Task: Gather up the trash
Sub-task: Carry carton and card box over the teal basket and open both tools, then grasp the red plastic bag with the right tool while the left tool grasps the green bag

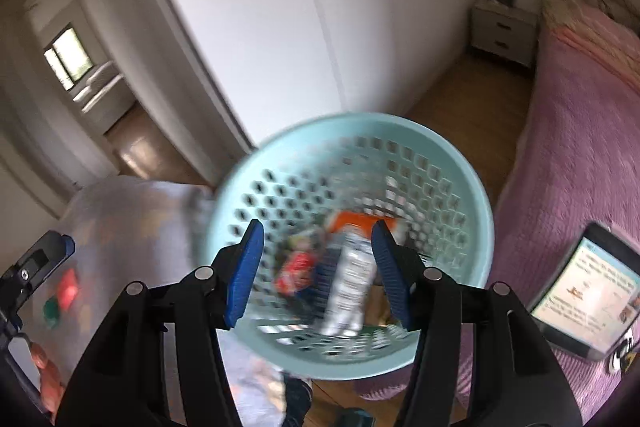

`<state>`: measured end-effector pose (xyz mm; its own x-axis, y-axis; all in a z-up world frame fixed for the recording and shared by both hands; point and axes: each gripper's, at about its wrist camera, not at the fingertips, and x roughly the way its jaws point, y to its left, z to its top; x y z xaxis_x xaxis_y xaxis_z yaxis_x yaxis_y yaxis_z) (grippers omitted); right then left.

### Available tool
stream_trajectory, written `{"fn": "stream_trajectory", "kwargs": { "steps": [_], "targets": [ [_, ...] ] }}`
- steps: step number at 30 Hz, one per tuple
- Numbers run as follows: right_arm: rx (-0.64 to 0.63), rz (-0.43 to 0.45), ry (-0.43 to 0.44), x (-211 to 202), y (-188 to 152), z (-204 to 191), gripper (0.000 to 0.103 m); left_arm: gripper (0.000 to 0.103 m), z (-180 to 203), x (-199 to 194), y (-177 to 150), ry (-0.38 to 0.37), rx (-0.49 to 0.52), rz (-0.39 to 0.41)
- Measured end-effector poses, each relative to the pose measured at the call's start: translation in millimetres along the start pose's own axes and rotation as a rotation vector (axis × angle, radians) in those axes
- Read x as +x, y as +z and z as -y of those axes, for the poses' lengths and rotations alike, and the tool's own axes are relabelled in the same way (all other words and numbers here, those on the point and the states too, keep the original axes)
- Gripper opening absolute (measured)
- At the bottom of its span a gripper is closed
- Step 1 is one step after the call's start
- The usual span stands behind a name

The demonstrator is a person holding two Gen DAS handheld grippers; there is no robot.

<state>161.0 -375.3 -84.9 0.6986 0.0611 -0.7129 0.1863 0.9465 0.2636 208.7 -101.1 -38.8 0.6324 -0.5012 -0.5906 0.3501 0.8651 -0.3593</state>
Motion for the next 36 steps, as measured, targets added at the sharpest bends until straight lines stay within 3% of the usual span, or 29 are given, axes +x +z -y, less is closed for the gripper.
{"fn": "stream_trajectory", "kwargs": {
  "steps": [9,14,17,21,25,29,31,34,35,36],
  "targets": [
    [-0.238,0.08,0.199,-27.8,-16.3,-114.5,0.053,0.072,-60.7,-99.5,-9.1,0.168,-0.106,0.148],
    [-0.374,0.059,0.279,-21.4,-37.1,-180.7,0.053,0.072,-114.8,-141.1,-24.9,0.317,-0.201,0.172],
    [-0.45,0.051,0.304,-12.1,-51.9,-215.4,0.053,0.072,-157.0,-156.0,-37.4,0.337,-0.284,0.168],
    [-0.471,-0.037,0.368,10.7,-63.8,-241.1,0.052,0.072,-205.8,-165.6,-56.7,0.418,-0.377,0.127],
    [-0.509,-0.135,0.404,33.6,-83.9,-269.6,0.052,0.072,-232.1,-158.1,-66.3,0.395,-0.41,0.083],
    [-0.543,-0.206,0.428,53.0,-101.4,-295.3,0.052,0.072,-235.4,-139.2,-68.2,0.385,-0.412,0.043],
    [-0.568,-0.213,0.431,57.6,-108.0,-304.9,0.052,0.072,-231.7,-133.3,-68.0,0.424,-0.369,0.038],
    [-0.599,-0.223,0.429,64.6,-113.6,-315.7,0.048,0.067,-224.3,-126.9,-66.3,0.488,-0.298,0.019],
    [-0.605,-0.233,0.435,67.8,-115.4,-319.6,0.048,0.058,-226.3,-127.5,-68.4,0.497,-0.294,0.022],
    [-0.605,-0.239,0.44,69.9,-116.5,-321.1,0.048,0.042,-227.8,-128.4,-67.7,0.498,-0.302,0.03]
  ]
}}
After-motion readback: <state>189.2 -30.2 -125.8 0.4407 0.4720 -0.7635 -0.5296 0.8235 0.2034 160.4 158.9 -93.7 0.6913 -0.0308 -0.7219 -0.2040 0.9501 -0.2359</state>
